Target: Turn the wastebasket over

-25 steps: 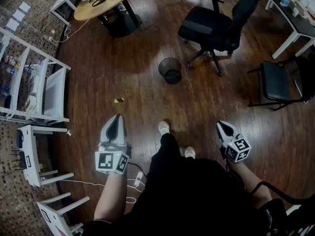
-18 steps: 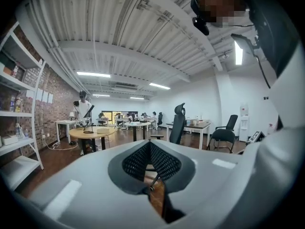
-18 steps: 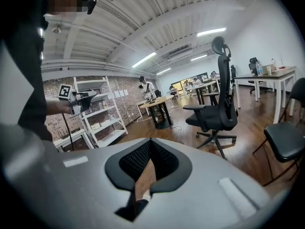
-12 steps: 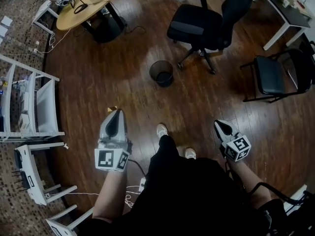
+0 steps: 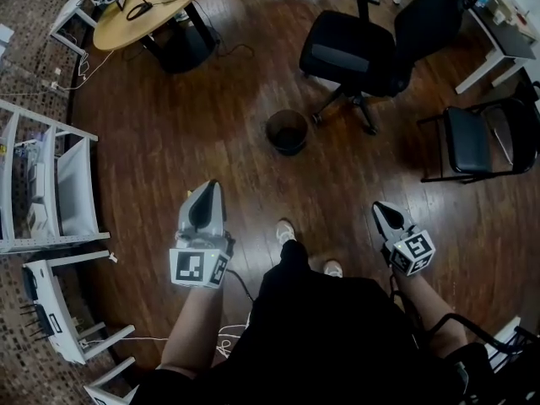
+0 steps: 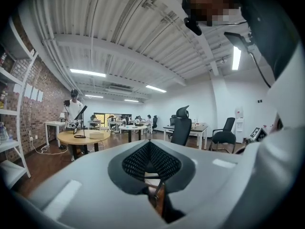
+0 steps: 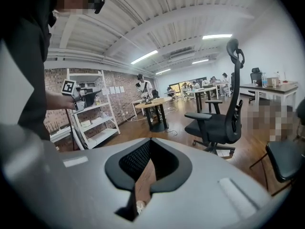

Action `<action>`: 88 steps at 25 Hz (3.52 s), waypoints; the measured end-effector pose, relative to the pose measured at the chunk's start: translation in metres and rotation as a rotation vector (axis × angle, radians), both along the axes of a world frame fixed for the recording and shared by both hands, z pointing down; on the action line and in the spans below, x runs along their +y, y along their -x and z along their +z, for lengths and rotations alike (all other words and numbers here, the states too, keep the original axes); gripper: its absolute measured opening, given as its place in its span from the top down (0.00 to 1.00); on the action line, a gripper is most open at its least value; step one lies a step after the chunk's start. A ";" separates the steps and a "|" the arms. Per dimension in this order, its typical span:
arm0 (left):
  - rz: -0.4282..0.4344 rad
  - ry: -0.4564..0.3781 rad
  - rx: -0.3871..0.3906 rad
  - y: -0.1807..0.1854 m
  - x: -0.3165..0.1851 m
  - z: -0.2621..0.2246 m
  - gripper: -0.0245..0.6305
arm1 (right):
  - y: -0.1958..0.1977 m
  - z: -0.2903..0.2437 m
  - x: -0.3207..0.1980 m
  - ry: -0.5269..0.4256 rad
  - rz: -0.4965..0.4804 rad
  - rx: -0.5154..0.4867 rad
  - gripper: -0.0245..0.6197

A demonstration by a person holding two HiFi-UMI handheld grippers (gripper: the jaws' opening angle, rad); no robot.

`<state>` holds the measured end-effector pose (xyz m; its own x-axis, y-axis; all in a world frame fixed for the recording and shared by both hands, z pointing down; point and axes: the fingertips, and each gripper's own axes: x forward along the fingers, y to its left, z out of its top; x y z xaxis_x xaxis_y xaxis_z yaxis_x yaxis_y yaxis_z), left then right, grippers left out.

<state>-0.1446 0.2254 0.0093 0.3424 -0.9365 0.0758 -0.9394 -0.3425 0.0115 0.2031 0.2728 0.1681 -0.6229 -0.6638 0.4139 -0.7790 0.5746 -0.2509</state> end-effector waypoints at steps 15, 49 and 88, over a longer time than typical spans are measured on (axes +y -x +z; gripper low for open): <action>0.076 -0.042 0.021 0.062 -0.080 -0.005 0.96 | 0.049 -0.015 -0.065 -0.074 0.098 0.036 0.96; -0.148 -0.026 -0.065 0.057 -0.231 -0.040 0.96 | 0.064 -0.002 -0.284 -0.117 -0.214 0.021 0.96; -0.031 -0.016 -0.105 0.050 -0.338 0.219 0.96 | 0.139 0.201 -0.415 -0.300 -0.251 0.106 0.96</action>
<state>-0.1944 -0.1130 0.2282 0.3038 -0.9480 0.0949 -0.9454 -0.3123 -0.0932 0.0640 -0.1418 0.3690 -0.7451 -0.5979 0.2955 -0.6180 0.7855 0.0310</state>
